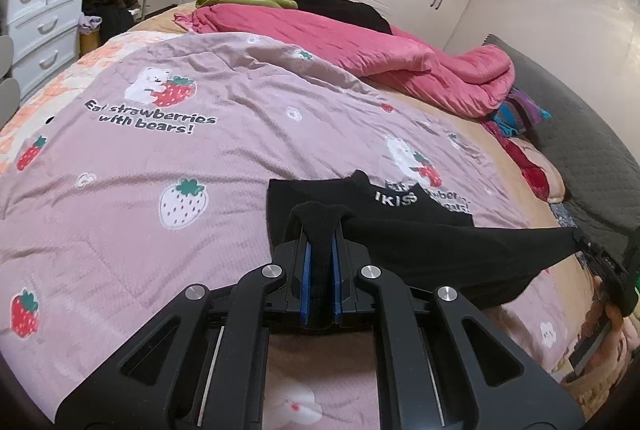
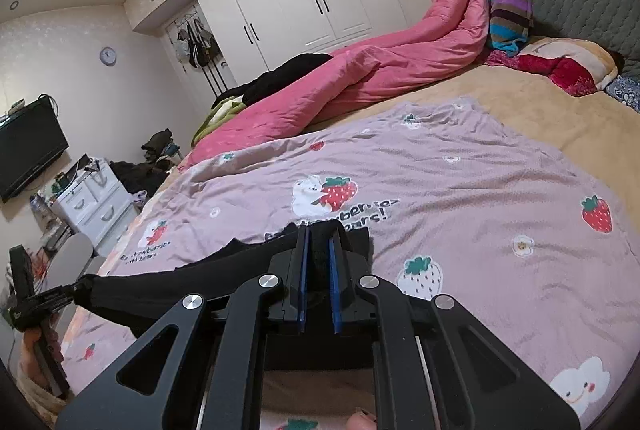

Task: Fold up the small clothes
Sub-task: 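Lift the hem with both tools and fold it over toward the collar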

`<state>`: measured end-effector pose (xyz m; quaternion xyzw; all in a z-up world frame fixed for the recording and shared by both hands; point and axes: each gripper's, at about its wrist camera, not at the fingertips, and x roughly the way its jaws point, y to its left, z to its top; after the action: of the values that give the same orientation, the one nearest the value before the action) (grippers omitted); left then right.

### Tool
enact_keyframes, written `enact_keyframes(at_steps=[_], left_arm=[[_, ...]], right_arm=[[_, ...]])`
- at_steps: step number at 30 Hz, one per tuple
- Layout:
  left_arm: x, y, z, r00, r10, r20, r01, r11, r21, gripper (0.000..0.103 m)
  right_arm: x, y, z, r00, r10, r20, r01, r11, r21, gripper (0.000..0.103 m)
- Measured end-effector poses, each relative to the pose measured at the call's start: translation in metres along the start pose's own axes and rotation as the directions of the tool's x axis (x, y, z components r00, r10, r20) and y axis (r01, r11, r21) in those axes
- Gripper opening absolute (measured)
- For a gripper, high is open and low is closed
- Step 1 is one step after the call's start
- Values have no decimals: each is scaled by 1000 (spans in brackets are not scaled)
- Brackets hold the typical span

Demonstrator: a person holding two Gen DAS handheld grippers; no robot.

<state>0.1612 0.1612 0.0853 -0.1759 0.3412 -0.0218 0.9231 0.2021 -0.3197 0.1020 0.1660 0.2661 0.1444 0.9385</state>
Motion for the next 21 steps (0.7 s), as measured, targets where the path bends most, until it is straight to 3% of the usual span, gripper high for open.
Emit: enact_keyframes(at_steps=[8, 21], left_arm=[[39, 11, 7, 999, 37, -28, -38, 999, -35, 2], [107, 25, 4, 992, 94, -89, -97, 995, -30, 3]], right_arm=[[41, -3, 3, 999, -35, -30, 35, 999, 10, 8], [117, -26, -24, 987, -86, -139, 93, 995, 47, 9]])
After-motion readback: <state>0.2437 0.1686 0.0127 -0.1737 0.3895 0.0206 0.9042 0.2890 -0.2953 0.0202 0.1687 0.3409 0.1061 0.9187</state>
